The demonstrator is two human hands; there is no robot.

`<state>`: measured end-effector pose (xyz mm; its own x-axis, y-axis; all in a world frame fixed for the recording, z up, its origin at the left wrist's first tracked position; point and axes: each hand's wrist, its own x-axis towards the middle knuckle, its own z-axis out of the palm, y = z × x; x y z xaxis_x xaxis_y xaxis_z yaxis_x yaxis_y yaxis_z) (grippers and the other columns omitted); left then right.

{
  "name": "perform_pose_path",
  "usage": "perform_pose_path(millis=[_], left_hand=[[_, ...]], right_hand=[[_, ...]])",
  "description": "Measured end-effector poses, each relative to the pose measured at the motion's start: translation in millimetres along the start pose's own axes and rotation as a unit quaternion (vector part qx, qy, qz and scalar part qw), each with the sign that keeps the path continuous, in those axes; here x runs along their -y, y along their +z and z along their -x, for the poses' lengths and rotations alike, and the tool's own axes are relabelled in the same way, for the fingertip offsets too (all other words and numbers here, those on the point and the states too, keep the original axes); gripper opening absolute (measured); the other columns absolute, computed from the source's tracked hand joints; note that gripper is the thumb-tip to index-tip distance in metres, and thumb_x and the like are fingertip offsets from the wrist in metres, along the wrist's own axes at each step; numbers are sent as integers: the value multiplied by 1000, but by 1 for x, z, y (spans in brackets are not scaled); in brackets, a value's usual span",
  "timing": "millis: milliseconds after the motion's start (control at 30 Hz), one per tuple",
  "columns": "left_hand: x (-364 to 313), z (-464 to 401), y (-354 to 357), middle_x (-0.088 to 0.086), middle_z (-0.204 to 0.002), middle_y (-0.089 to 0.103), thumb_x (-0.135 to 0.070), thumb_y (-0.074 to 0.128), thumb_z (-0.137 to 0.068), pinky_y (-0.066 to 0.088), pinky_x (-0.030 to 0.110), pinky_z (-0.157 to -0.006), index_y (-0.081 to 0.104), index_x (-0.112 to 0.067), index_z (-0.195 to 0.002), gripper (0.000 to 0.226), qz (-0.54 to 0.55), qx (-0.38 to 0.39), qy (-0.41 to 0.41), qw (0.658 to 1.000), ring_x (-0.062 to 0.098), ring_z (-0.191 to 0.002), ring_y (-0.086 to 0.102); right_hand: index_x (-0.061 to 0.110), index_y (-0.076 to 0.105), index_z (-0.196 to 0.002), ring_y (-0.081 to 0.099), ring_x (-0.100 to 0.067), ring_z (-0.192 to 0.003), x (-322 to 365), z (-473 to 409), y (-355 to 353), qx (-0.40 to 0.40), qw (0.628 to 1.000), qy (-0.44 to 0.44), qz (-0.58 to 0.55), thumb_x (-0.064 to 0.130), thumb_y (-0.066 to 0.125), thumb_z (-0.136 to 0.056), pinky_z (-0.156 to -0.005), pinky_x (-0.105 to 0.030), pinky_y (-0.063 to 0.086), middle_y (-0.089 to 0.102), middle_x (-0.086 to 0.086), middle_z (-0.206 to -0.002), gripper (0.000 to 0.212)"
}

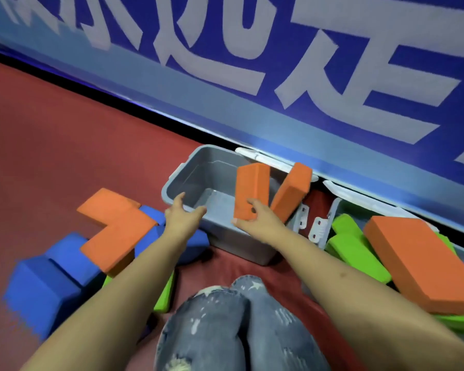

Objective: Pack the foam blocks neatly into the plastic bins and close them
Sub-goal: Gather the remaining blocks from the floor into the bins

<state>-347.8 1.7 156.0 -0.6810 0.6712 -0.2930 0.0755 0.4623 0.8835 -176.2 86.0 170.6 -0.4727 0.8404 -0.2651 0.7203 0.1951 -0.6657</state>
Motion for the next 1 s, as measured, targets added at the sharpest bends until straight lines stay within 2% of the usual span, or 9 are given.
perform_pose_path(millis=[133, 200, 267, 367, 500, 667, 800, 933, 1000], left_hand=[[56, -10, -32, 15, -140, 43, -31, 70, -80, 38, 41, -106, 37, -23, -144, 73, -21, -15, -48, 999, 30, -126, 44], [89, -16, -46, 14, -143, 40, -41, 73, -72, 37, 42, -108, 36, -25, -144, 83, -21, -21, -89, 996, 30, -129, 41], [121, -27, -57, 14, -145, 37, -48, 72, -65, 38, 43, -107, 35, -25, -145, 91, -23, -17, -123, 992, 30, -131, 40], [161, -50, -62, 13, -148, 30, -38, 77, -74, 33, 34, -108, 32, -22, -147, 87, -70, -6, -137, 988, 29, -134, 35], [190, -90, -52, 15, -153, 21, -38, 80, -72, 21, 36, -114, 18, -19, -152, 102, -270, 26, -59, 961, 33, -141, 23], [202, -141, -28, 11, -154, 21, -29, 82, -68, 26, 48, -113, 7, -21, -153, 114, -325, 51, -31, 944, 31, -142, 21], [206, -145, -21, 14, -140, 33, -25, 81, -67, 38, 50, -101, 30, -17, -145, 94, -348, 8, -12, 937, 38, -126, 35], [200, -118, -17, 12, -126, 37, -54, 77, -55, 39, 53, -96, 43, -12, -131, 93, -387, 7, 51, 921, 36, -118, 38], [192, -101, -15, 12, -126, 39, -65, 64, -49, 39, 53, -95, 46, -9, -123, 95, -350, -10, 97, 932, 34, -118, 39]], right_hand=[[19, 31, -145, 40, -22, -132, 23, -8, 60, 99, 995, -5, 26, 47, 68, -80, -107, -29, 34, 37, -11, -146, 80], [18, 32, -145, 44, -23, -129, 28, -17, 94, 126, 991, 2, 32, 46, 69, -80, -105, -29, 36, 40, -11, -145, 80], [19, 31, -145, 48, -26, -126, 26, -29, 125, 150, 988, 35, 17, 46, 69, -80, -102, -30, 40, 40, -11, -144, 80], [21, 29, -146, 51, -26, -123, 15, -48, 165, 163, 975, 129, -81, 44, 68, -82, -96, -33, 45, 41, -10, -142, 78], [17, 34, -141, 50, -23, -121, -10, -72, 201, 168, 913, 261, -263, 35, 66, -86, -100, -46, 45, 45, -1, -138, 66], [18, 26, -146, 47, -27, -125, -25, -95, 208, 225, 833, 354, -361, 39, 63, -88, -83, -47, 51, 36, -9, -146, 72], [26, 22, -148, 47, -32, -126, -28, -97, 218, 267, 791, 386, -392, 47, 66, -82, -76, -49, 50, 30, -18, -148, 82], [34, 2, -149, 40, -37, -131, -14, -91, 229, 267, 778, 385, -418, 52, 69, -78, -84, -57, 46, 23, -18, -152, 99], [29, 11, -148, 47, -35, -125, -4, -95, 226, 257, 770, 385, -439, 62, 69, -71, -88, -59, 44, 34, -15, -147, 102]])
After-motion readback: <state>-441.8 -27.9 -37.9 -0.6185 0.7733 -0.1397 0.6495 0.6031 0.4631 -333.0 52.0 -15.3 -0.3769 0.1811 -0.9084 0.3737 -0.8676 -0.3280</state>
